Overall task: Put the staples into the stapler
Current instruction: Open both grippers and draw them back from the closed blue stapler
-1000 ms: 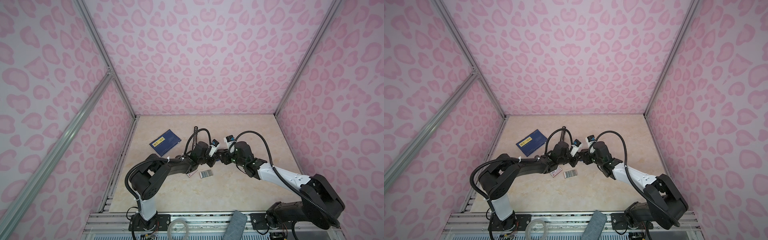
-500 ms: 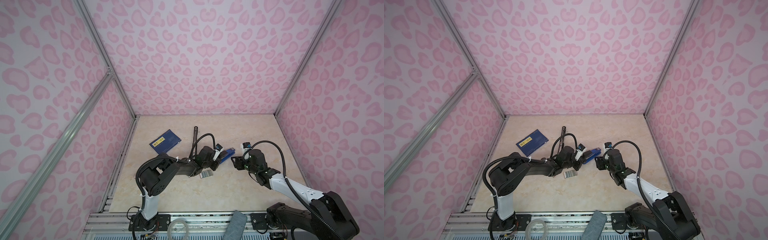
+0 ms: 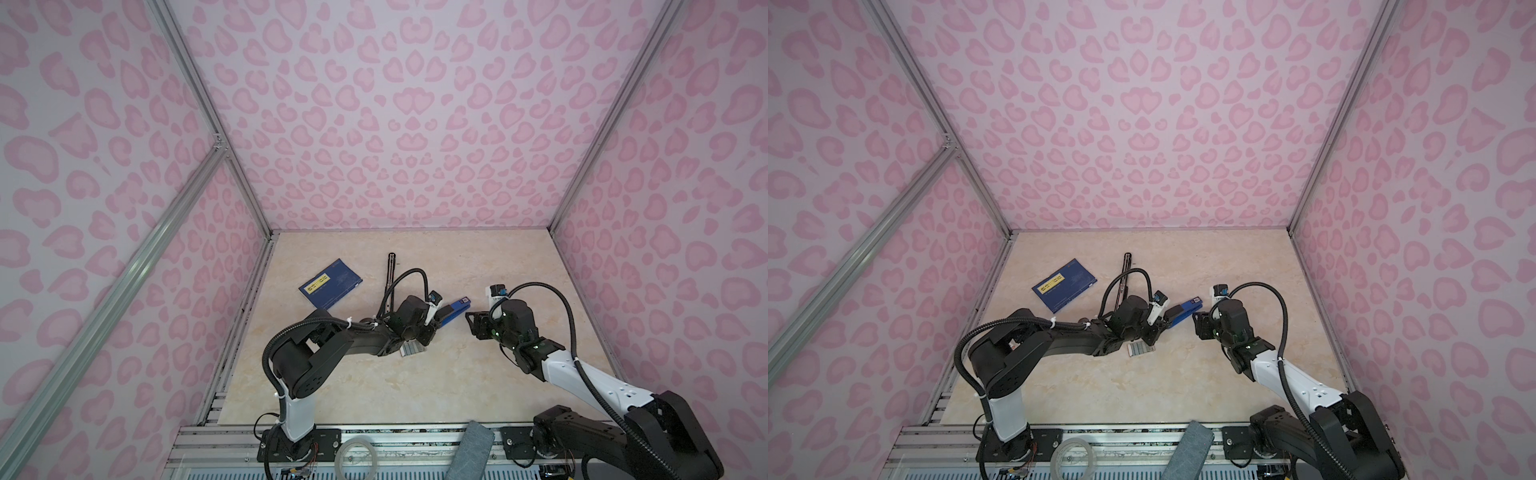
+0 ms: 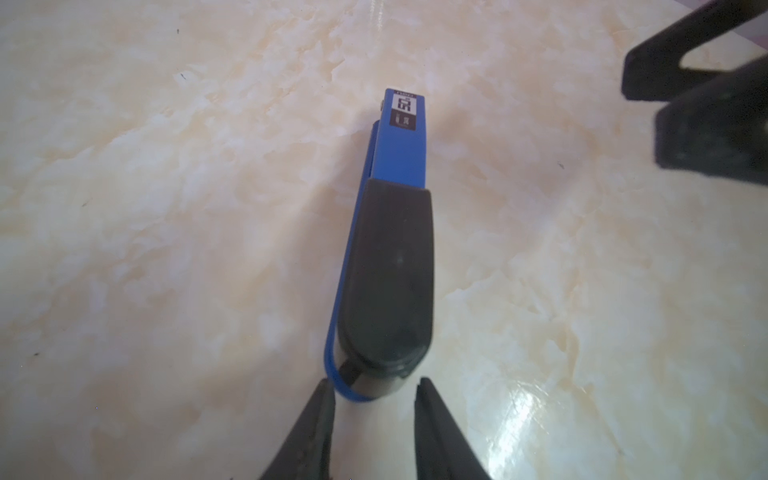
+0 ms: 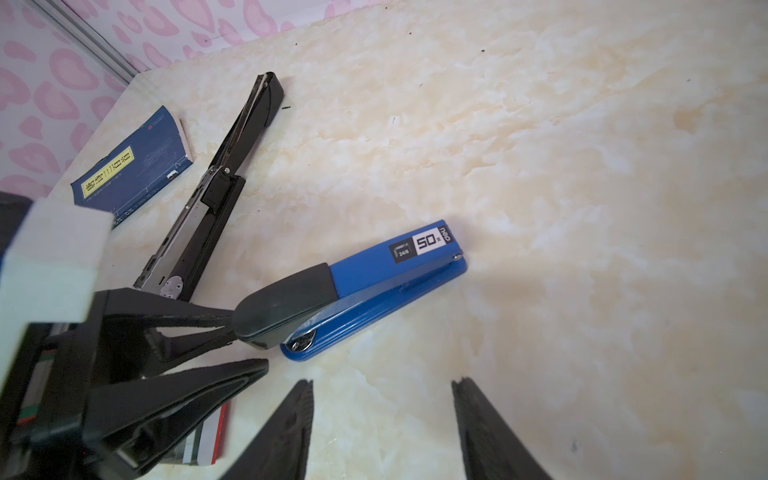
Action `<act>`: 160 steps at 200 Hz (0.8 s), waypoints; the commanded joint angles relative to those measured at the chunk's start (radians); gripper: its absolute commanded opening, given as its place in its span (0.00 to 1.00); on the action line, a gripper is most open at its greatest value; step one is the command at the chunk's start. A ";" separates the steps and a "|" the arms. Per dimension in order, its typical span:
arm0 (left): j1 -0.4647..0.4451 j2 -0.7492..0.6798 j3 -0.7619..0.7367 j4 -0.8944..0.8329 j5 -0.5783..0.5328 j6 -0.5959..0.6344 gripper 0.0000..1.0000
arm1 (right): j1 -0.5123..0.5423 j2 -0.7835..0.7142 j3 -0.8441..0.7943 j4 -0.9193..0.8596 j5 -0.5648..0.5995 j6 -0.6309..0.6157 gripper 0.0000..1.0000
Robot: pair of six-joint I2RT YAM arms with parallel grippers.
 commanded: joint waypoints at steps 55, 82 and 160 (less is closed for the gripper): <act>0.037 -0.073 0.182 -0.434 -0.029 -0.108 0.51 | -0.010 -0.090 -0.010 -0.052 -0.002 -0.001 0.58; 0.041 -0.080 0.237 -0.476 -0.005 -0.105 0.68 | -0.009 -0.132 -0.011 -0.090 -0.051 -0.006 0.59; 0.043 0.121 0.639 -0.879 0.025 0.014 0.72 | -0.009 -0.258 -0.043 -0.235 -0.148 0.023 0.60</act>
